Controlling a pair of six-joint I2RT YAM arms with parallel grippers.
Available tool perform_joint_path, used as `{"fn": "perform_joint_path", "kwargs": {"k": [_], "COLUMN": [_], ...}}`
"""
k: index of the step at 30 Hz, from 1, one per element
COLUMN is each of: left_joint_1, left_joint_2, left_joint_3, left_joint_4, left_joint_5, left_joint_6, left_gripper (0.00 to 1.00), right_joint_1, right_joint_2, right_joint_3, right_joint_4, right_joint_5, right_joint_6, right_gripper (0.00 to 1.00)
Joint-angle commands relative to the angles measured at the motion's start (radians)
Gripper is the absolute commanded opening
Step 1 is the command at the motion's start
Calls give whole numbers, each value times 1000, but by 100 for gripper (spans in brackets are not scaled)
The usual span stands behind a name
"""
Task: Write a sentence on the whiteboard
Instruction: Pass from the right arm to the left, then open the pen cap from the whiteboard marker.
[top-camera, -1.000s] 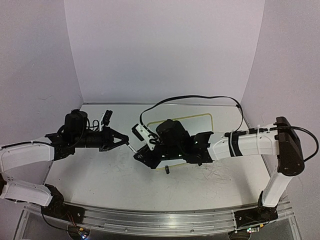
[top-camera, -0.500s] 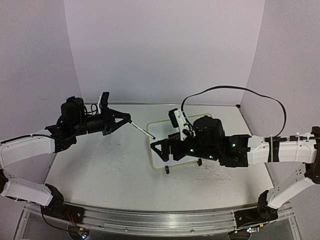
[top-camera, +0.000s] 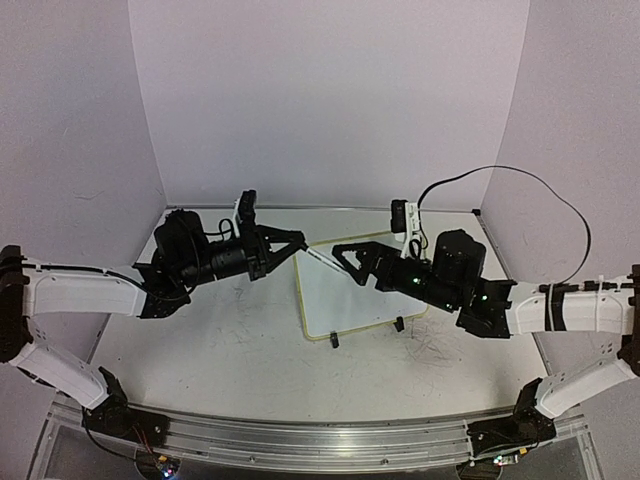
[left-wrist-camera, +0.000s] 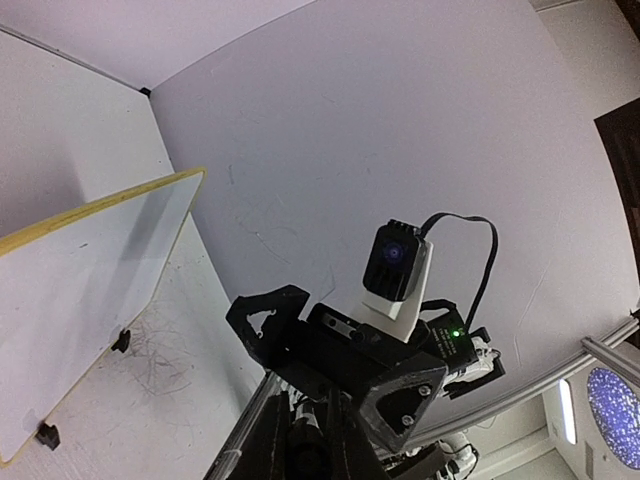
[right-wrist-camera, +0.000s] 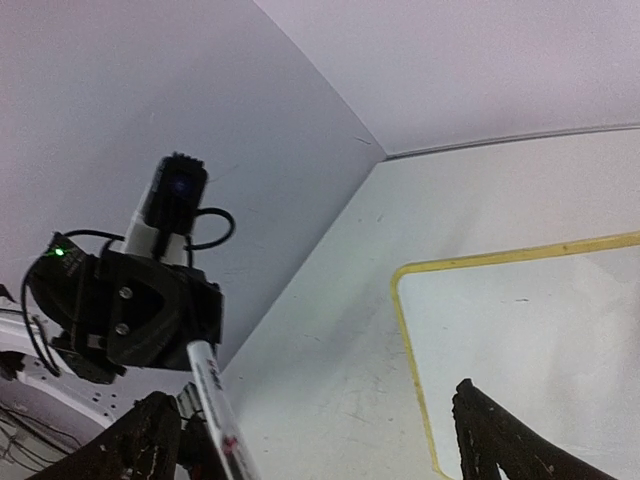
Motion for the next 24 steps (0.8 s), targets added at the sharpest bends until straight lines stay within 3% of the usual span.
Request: {"fn": "perform_joint_path", "kwargs": {"k": [1, 10, 19, 24], "left_joint_1": [-52, -95, -96, -97], "left_joint_2": [75, 182, 209, 195], "left_joint_3": [62, 120, 121, 106], "left_joint_4": [251, 401, 406, 410], "left_joint_5": [-92, -136, -126, -128], "left_joint_6": [-49, -73, -97, -103], "left_gripper": [0, 0, 0, 0], "right_joint_1": [10, 1, -9, -12], "right_joint_2": [-8, -15, -43, -42], "right_joint_3": [-16, -92, -101, -116], "right_joint_4": [223, 324, 344, 389], "right_joint_5": [-90, -77, -70, -79], "right_joint_6": [111, 172, 159, 173], "right_gripper": [93, 78, 47, 48]}}
